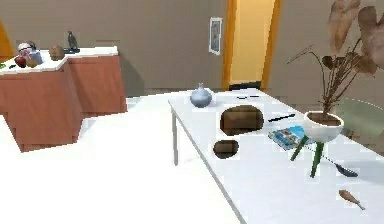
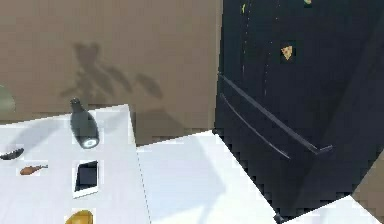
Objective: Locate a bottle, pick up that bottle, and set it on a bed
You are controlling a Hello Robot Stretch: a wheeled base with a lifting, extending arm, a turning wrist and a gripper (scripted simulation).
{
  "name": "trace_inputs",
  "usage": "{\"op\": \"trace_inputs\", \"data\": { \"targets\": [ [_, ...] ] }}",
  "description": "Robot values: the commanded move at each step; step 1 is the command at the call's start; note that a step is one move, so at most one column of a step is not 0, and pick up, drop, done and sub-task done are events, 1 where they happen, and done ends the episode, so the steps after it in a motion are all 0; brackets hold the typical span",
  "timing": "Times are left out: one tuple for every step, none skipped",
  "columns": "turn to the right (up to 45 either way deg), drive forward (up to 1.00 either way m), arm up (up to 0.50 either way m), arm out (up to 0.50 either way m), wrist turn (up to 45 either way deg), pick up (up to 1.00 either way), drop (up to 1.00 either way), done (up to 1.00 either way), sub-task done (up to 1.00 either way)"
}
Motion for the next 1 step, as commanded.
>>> {"op": "trace_inputs", "data": {
  "targets": [
    [-24.0, 0.0, 0.0, 0.0, 0.0, 0.0, 0.0, 0.0, 0.0]
  ]
}}
